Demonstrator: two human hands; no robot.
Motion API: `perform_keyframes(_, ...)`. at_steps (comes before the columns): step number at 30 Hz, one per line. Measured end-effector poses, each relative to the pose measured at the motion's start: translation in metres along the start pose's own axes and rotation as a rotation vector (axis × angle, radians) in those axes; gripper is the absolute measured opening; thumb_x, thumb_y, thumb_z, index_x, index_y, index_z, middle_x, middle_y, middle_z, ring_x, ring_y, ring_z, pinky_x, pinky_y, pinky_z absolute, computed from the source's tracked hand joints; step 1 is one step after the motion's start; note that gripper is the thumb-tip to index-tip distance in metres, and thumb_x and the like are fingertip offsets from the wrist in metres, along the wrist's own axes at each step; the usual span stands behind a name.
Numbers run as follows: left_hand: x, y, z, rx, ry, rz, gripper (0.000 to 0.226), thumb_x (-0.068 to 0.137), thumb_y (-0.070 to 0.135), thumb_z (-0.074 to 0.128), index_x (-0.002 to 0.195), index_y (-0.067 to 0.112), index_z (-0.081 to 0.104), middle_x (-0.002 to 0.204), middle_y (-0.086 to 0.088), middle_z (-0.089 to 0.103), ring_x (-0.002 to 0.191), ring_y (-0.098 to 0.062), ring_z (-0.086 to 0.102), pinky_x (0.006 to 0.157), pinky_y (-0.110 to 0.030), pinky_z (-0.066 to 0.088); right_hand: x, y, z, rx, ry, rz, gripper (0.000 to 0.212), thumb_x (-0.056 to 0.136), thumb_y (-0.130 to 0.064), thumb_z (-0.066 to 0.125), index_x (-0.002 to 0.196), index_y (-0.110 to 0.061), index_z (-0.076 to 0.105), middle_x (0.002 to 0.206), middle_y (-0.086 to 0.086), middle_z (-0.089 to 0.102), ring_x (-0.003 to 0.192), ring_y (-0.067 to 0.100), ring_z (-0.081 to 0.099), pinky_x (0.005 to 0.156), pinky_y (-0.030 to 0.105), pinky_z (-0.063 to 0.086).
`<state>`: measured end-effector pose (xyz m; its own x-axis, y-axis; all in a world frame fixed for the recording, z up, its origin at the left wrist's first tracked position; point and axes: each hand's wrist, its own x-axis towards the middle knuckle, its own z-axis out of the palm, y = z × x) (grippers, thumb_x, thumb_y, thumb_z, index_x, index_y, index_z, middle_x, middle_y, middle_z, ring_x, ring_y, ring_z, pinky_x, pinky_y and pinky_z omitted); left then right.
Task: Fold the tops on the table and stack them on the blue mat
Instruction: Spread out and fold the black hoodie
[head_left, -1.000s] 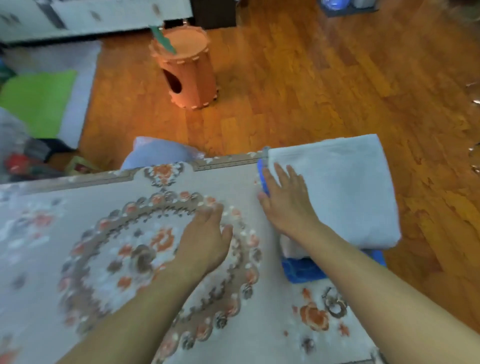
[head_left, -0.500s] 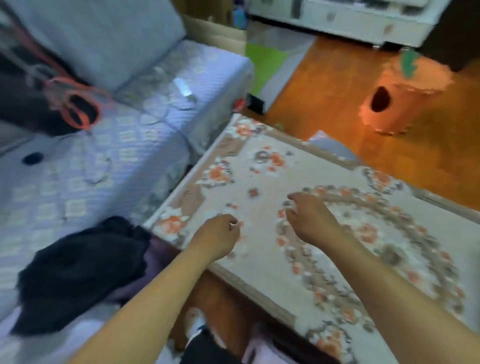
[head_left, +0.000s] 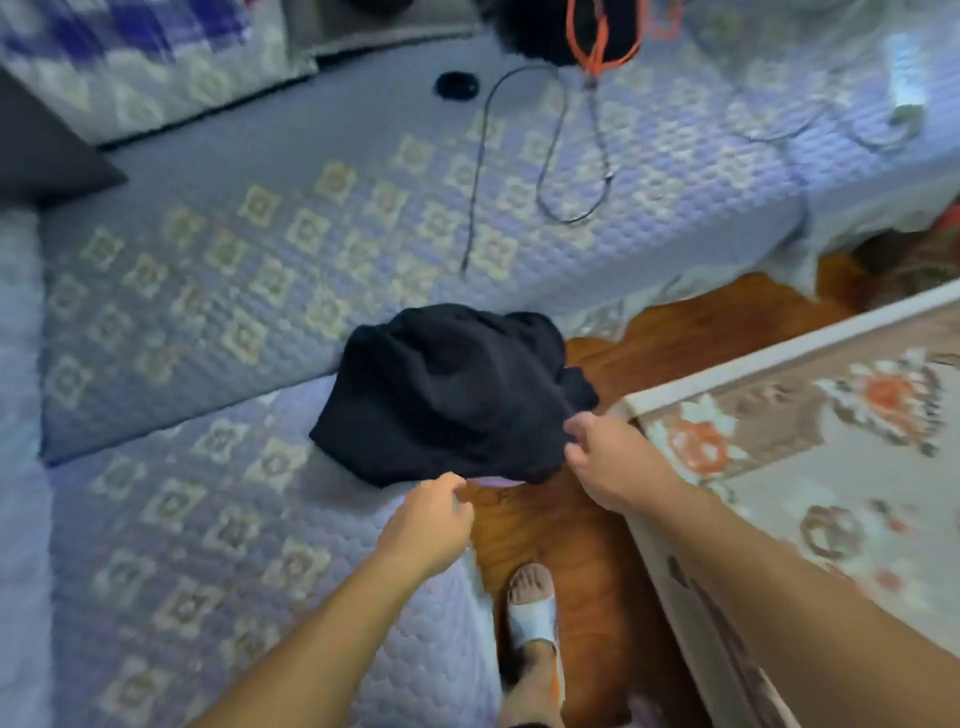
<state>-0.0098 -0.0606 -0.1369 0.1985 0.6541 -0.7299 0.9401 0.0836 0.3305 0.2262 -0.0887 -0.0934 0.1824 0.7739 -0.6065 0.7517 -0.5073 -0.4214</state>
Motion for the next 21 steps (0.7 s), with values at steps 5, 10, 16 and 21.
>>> perform_keyframes(5, 0.106, -0.071, -0.03, -0.26, 0.455, -0.348, 0.086, 0.093, 0.035, 0.067, 0.159, 0.011, 0.019, 0.16, -0.024, 0.018, 0.141, -0.047, 0.028, 0.117, -0.05, 0.026, 0.04, 0.01, 0.072, 0.021, -0.095, 0.098, 0.039, 0.101, -0.028, 0.05, 0.139, -0.019, 0.053, 0.134, 0.007, 0.06, 0.12, 0.025, 0.058, 0.1, 0.032, 0.046)
perform_keyframes(10, 0.173, -0.099, -0.074, -0.281, 0.326, -0.533, 0.088, 0.088, 0.056, 0.068, 0.155, 0.018, 0.027, 0.156, -0.017, 0.035, 0.142, -0.042, 0.033, 0.116, -0.055, 0.03, 0.05, 0.021, 0.087, 0.034, -0.126, 0.161, 0.041, 0.103, -0.025, 0.048, 0.144, -0.021, 0.047, 0.141, 0.003, 0.055, 0.126, 0.022, 0.055, 0.098, 0.023, 0.042)
perform_keyframes(16, 0.116, -0.044, -0.083, -0.834, 0.332, -0.196, 0.017, 0.09, 0.025, 0.07, 0.102, 0.014, 0.071, 0.1, -0.006, 0.075, 0.09, -0.026, 0.071, 0.082, -0.041, 0.059, 0.042, -0.001, 0.06, 0.156, -0.05, 0.15, 0.043, 0.101, -0.022, 0.049, 0.143, -0.02, 0.047, 0.141, 0.005, 0.056, 0.128, 0.021, 0.054, 0.104, 0.03, 0.042)
perform_keyframes(21, 0.019, 0.007, -0.113, -1.071, 0.25, 0.123, 0.031, 0.091, 0.02, 0.071, 0.122, 0.015, 0.069, 0.118, -0.002, 0.075, 0.109, -0.021, 0.071, 0.095, -0.044, 0.055, -0.017, 0.012, 0.017, 0.21, 0.042, 0.137, 0.047, 0.098, -0.02, 0.051, 0.145, -0.02, 0.047, 0.139, 0.003, 0.057, 0.126, 0.019, 0.055, 0.105, 0.033, 0.044)
